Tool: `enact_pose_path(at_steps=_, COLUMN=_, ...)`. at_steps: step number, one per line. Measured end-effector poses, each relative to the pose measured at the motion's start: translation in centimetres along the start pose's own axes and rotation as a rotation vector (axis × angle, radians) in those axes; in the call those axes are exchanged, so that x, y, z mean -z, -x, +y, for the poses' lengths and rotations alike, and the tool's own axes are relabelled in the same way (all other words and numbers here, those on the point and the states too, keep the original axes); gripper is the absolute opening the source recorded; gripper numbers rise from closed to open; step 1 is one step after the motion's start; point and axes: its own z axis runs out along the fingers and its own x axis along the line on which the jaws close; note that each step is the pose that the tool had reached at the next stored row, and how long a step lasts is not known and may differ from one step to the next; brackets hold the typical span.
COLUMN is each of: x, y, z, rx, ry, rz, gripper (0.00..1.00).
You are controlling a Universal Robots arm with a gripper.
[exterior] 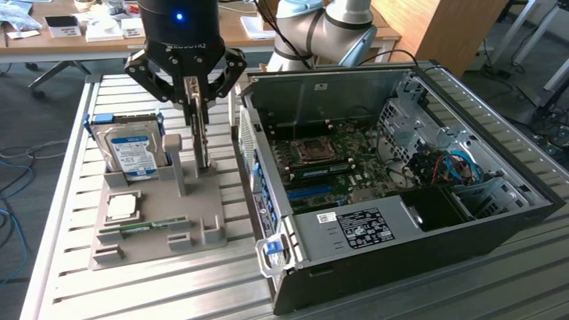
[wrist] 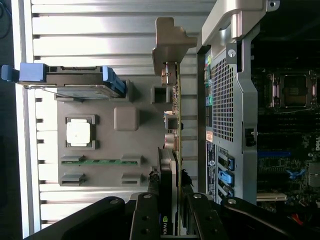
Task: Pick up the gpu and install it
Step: 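Pick up the gpu and move the gpu toward the slot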
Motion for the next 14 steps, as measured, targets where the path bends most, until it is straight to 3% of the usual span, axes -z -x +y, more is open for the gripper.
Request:
enact_pose_path(at_steps=4, x=0.17, y=0.0, z=0.01, rx=0.0, ry=-0.0003, rz=0.0003, gripper=0.27)
enact_pose_path(at_steps=14, x=1.63, y=0.0, z=0.07, rx=0.0, ry=0.0, rz=0.0, gripper=0.27)
